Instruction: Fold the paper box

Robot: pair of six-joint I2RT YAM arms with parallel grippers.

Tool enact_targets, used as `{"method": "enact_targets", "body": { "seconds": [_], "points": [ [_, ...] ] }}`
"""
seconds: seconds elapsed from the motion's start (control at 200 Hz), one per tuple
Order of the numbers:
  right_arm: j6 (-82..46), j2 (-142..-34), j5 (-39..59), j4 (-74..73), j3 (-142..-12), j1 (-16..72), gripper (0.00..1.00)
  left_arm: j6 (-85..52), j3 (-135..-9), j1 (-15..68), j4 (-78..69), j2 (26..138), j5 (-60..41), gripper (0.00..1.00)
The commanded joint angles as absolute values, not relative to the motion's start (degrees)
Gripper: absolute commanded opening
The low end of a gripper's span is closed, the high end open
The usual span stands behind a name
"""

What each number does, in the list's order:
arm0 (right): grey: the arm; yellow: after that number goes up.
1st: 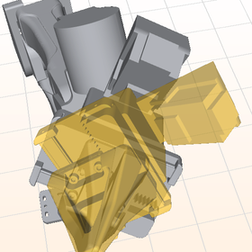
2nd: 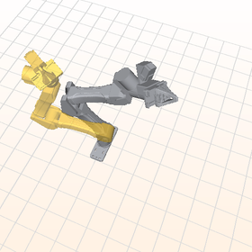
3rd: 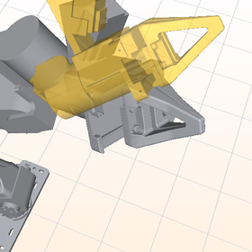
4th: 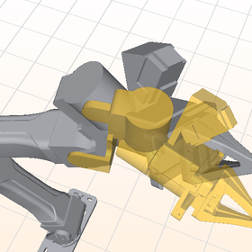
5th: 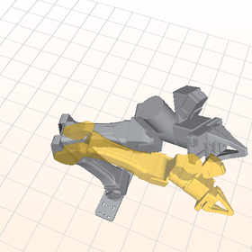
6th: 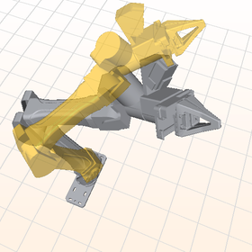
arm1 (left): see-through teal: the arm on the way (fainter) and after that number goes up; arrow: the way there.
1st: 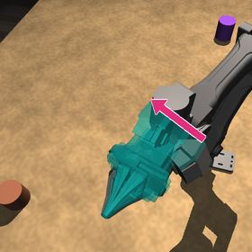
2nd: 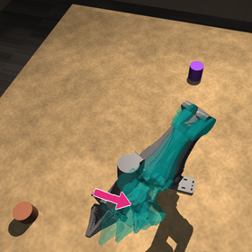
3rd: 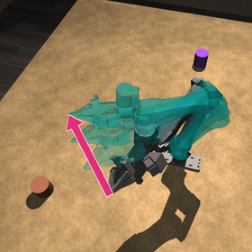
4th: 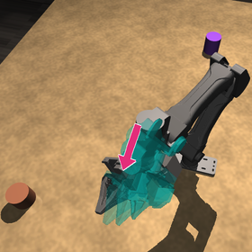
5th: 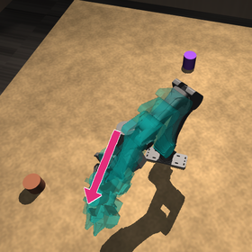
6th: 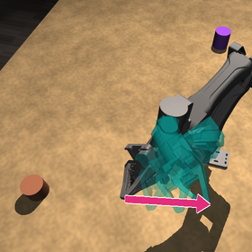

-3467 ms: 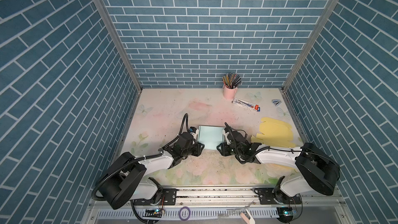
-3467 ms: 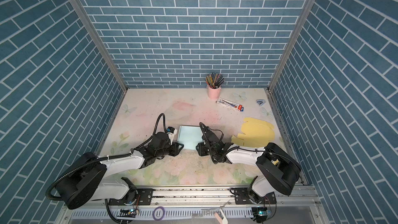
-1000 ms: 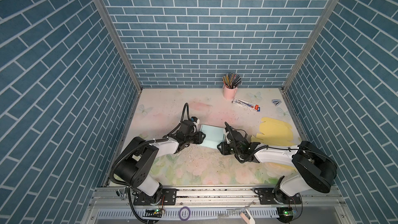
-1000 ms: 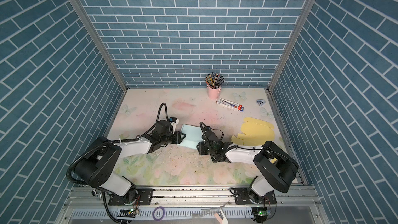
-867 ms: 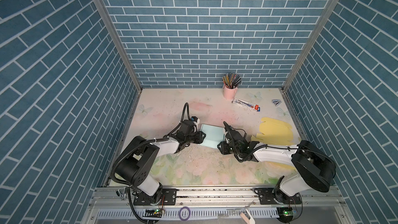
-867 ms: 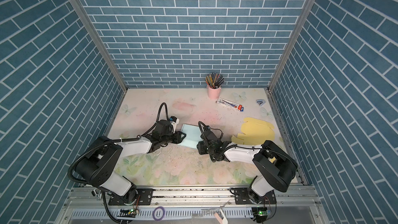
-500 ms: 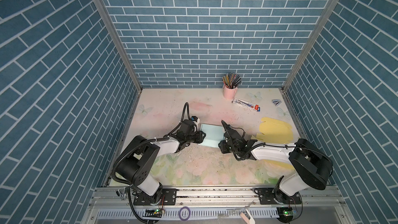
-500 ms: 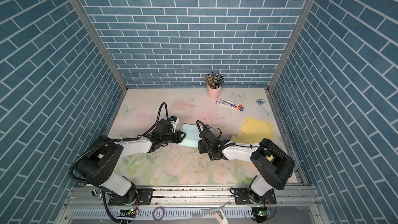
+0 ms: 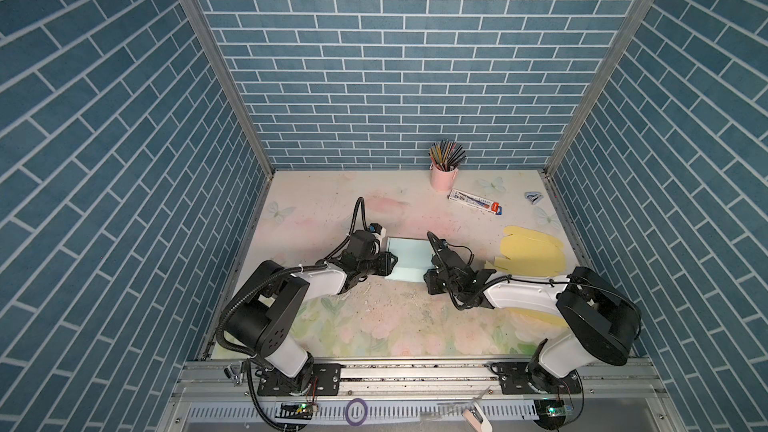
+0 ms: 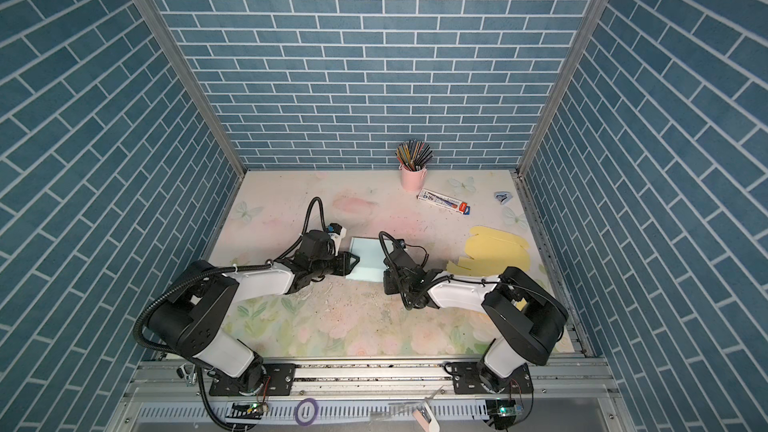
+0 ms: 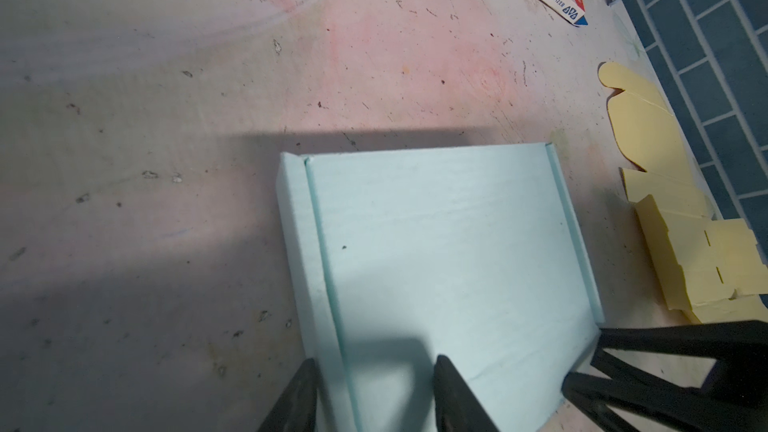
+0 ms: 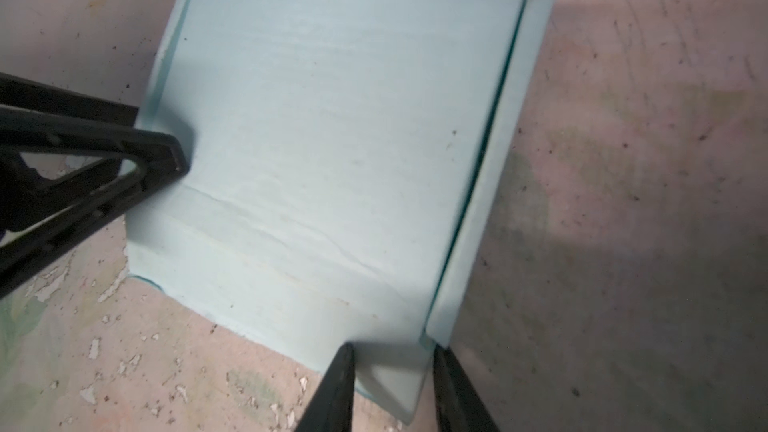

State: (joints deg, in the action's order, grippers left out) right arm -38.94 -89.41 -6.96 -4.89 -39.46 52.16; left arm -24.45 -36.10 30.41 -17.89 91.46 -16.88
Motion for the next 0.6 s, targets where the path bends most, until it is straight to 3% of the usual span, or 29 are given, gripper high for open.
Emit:
{"method": "enact_targets", "body": {
  "seconds": [0.0, 0.355, 0.595],
  "points": [
    [-38.58, -90.58, -11.19, -0.35, -38.34, 51.75, 0.33, -23.78, -35.46, 31.17, -13.68, 92.62, -17.99, 0.45],
    [-37.55, -85.34, -10.84, -0.06, -36.65, 51.92, 0.38, -23.79, -35.73, 31.12, -13.16, 91.61, -18.07, 0.45],
    [-37.79, -80.73, -7.74, -1.09, -35.87, 51.91, 0.41, -23.56, -38.13, 31.15, -9.97, 88.29, -18.99, 0.59]
  ]
}}
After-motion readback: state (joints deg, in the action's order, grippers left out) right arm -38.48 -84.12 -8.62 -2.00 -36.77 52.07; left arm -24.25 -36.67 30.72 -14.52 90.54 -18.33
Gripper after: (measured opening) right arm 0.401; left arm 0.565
